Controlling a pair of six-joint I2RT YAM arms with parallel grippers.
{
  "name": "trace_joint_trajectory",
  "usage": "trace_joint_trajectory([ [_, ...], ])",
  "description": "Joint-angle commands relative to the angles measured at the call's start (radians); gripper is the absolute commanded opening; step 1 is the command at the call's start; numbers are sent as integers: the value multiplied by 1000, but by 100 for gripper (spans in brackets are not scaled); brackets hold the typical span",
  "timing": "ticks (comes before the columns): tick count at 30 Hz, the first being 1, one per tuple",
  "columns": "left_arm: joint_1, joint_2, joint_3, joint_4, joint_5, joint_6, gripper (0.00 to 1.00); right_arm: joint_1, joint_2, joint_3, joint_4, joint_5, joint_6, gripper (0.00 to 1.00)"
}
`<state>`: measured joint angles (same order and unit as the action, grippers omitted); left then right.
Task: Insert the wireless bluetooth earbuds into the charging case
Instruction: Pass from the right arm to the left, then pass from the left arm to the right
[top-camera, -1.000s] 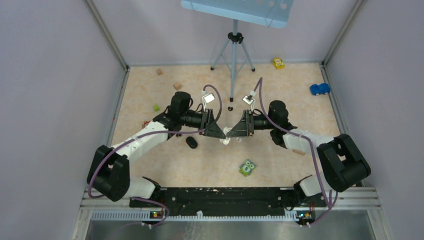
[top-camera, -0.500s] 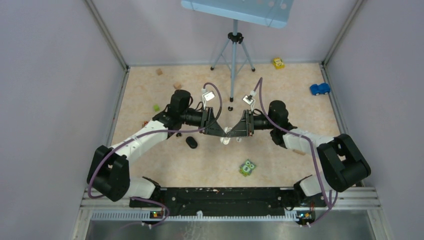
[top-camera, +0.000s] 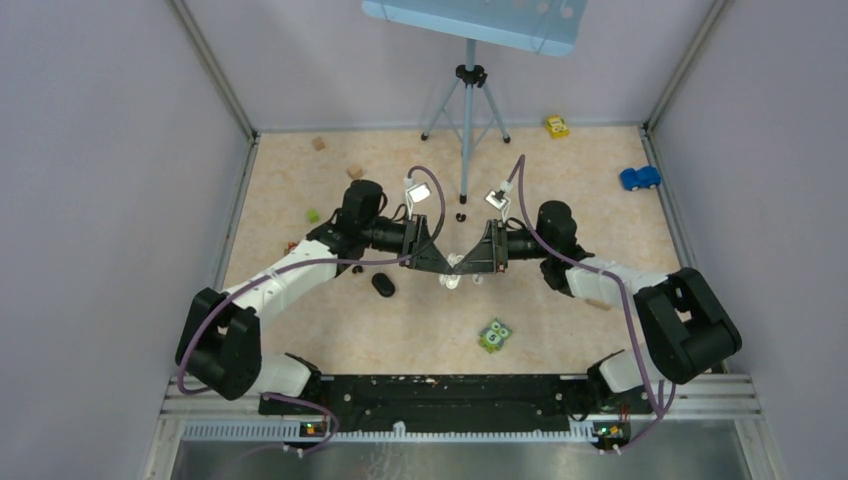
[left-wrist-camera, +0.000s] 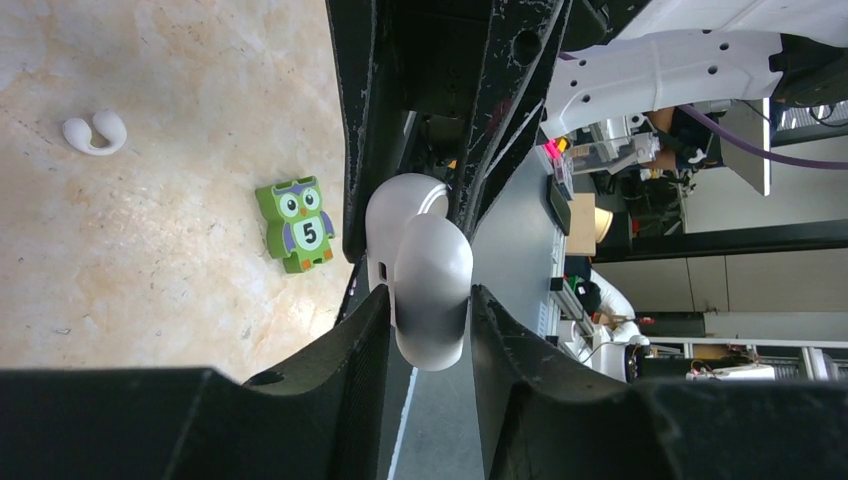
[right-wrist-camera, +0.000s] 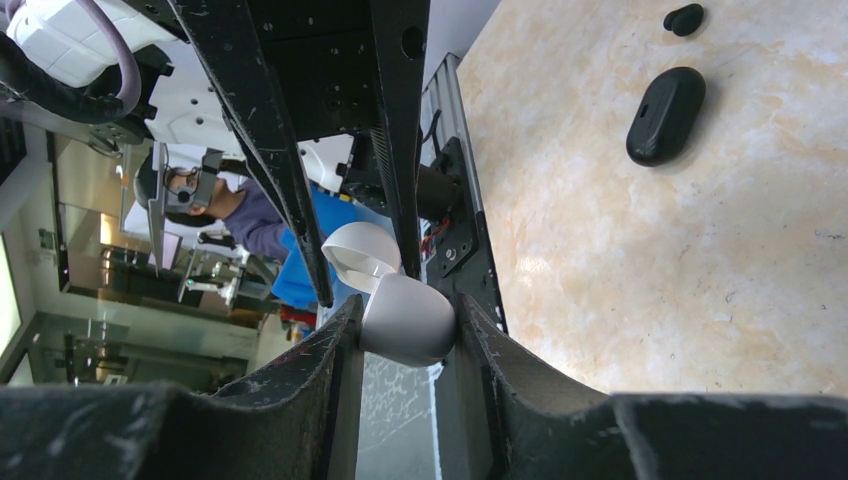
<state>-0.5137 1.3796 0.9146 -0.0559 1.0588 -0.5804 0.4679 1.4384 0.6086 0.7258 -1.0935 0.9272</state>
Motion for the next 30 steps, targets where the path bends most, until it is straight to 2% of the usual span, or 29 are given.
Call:
trace_joint_trajectory([
  [1, -5, 2, 16, 35, 22, 9, 38, -6, -20, -3, 48, -2, -16, 0],
  [11, -4, -3, 11, 83, 32, -16, 12, -5, -19, 3, 29, 1, -21, 0],
  [12, -4, -6, 11, 87, 29, -17, 11, -5, -18, 8, 11, 4, -27, 7],
  [13, -3, -9, 12, 88, 26, -19, 11, -6, -18, 13, -10, 8, -34, 19],
  [15, -3, -9, 12, 87, 21, -21, 10, -6, -24, 16, -35, 25, -45, 38],
  [17, -2, -12, 13, 78, 4, -21, 10, -6, -37, 12, -43, 55, -45, 48],
  [20, 5, -20, 10, 69, -33, -29, 9, -6, -72, -9, -53, 115, -39, 56],
  [26, 24, -32, -14, 114, -63, -72, 7, -7, -175, -124, 55, 240, 48, 70],
  [30, 33, -24, -16, 129, -53, -94, 7, -5, -214, -176, 129, 295, 111, 72],
])
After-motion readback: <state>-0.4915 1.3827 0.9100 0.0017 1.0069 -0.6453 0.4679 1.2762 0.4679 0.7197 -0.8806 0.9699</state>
